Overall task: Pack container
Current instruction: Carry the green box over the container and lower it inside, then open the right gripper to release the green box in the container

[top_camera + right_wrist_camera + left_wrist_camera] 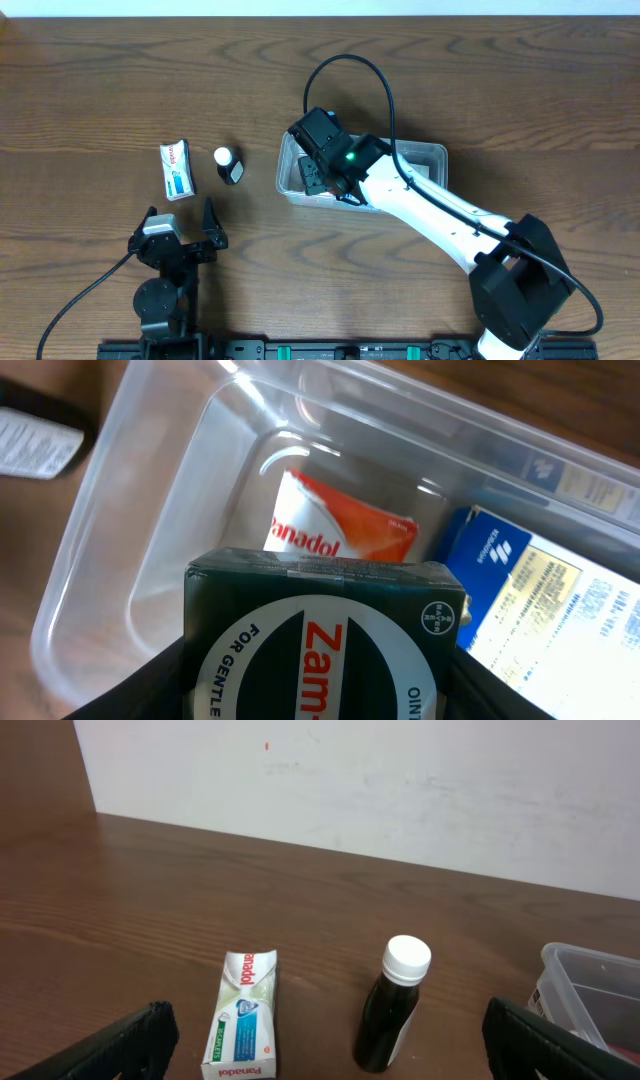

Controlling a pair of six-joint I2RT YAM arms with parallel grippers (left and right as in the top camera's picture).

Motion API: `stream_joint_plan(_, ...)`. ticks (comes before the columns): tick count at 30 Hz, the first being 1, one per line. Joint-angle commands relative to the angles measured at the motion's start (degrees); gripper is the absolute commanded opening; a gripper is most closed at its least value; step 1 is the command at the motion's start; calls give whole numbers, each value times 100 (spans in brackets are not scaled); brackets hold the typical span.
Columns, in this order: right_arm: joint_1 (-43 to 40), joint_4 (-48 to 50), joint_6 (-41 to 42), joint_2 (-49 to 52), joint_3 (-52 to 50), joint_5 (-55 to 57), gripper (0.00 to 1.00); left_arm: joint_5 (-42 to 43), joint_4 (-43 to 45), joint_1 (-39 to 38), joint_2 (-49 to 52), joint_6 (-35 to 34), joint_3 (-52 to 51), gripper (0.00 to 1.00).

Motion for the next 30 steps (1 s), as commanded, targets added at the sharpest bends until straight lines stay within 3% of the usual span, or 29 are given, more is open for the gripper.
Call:
stream_joint_plan(1, -20, 254, 494, -57, -289, 212, 51, 17, -210, 13, -33, 98, -87, 98)
stream_joint_plan(13, -20, 964, 981, -57, -745, 236, 52, 17, -210, 13, -33, 98, -87, 98)
stream_joint_plan(30, -20, 1668, 1027, 37, -955, 341, 51, 17, -210, 13, -33, 98, -87, 98)
